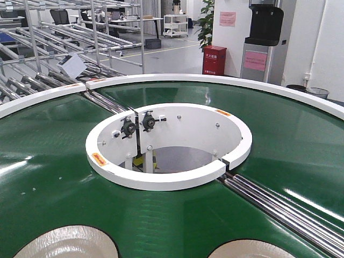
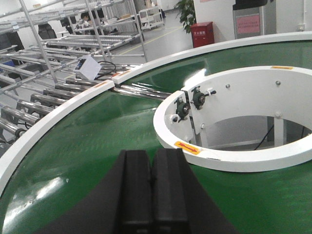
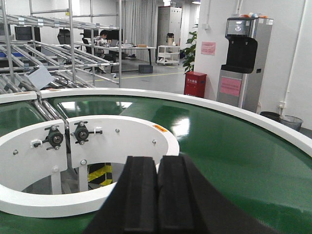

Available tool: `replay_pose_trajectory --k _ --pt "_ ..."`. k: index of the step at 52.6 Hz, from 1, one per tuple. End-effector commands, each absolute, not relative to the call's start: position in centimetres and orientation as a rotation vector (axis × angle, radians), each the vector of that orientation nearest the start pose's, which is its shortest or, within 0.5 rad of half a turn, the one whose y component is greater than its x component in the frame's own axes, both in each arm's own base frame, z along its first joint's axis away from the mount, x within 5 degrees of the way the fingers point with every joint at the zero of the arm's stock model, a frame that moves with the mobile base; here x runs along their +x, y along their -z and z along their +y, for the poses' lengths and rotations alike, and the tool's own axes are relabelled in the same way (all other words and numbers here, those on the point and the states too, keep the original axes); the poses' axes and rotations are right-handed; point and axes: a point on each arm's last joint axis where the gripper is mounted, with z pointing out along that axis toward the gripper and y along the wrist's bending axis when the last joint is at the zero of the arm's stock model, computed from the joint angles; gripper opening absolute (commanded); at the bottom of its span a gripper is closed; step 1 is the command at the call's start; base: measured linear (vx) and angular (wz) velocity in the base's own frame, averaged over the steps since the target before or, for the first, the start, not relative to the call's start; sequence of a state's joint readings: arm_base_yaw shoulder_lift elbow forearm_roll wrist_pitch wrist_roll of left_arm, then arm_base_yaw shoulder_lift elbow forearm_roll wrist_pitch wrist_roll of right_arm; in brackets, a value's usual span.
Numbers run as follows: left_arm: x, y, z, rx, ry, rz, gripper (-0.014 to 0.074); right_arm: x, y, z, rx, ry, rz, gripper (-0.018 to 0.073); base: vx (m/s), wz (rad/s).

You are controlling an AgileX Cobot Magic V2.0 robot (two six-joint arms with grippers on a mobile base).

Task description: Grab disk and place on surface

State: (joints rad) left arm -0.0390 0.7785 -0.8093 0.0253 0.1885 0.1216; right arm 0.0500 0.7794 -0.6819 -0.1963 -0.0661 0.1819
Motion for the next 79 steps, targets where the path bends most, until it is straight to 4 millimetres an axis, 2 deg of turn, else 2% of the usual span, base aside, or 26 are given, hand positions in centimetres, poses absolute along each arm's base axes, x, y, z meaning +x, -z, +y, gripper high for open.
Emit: replay_pose_trajectory --k 1,5,10,21,25,30,38,52,58,64,73,79 --pt "16.2 -41.4 -0.7 0.129 -0.073 1.505 0.0043 16.5 -39.3 1.0 -0.07 -0.044 1.397 0.0034 0.0 0.0" --pt "16.2 -41.6 -0.7 0.128 -0.073 1.489 0.0093 16.5 -39.3 1.0 -0.07 -0.044 1.397 0.0082 0.0 0.0" --pt "16.2 -41.6 -0.7 0.128 -0.073 1.485 0.0185 16.6 -39.2 1.0 -0.068 -0.041 1.412 0.0204 0.0 0.0" --pt "16.5 -41.4 -0.7 0.13 -0.075 1.496 0.0491 16.6 -39.0 1.0 -0.064 -0.038 1.439 0.0622 0.0 0.0" --pt "16.9 -41.2 -0.7 0.133 -0.076 1.504 0.0591 16.6 -39.0 1.0 -0.065 -0.037 1.439 0.0732 0.0 0.0" --pt "17.5 -40.9 -0.7 0.134 -0.075 1.521 0.0676 16.6 -39.0 1.0 -0.066 -0.036 1.439 0.0727 0.0 0.0" --pt "18.0 -40.5 -0.7 0.121 -0.059 1.541 0.0687 16.6 -39.0 1.0 -0.066 -0.036 1.439 0.0703 0.0 0.0" --pt "18.9 -40.9 -0.4 0.02 0.015 1.631 0.0605 16.6 -39.0 1.0 -0.066 -0.036 1.438 0.0594 0.0 0.0" --pt "21.0 -41.3 1.0 -0.058 -0.024 1.774 0.0548 16.6 -39.0 1.0 -0.066 -0.036 1.439 0.0554 0.0 0.0" --pt "23.7 -40.6 2.7 -0.128 -0.071 1.917 0.0506 16.6 -38.9 1.0 -0.066 -0.036 1.44 0.0547 0.0 0.0" --pt "27.5 -37.0 4.7 -0.202 -0.054 2.105 0.0455 16.6 -38.7 0.9 -0.063 -0.033 1.464 0.0547 0.0 0.0" --pt "29.8 -32.8 5.1 -0.17 0.091 2.303 0.043 16.6 -38.4 1.4 -0.081 -0.051 1.499 0.0547 0.0 0.0"
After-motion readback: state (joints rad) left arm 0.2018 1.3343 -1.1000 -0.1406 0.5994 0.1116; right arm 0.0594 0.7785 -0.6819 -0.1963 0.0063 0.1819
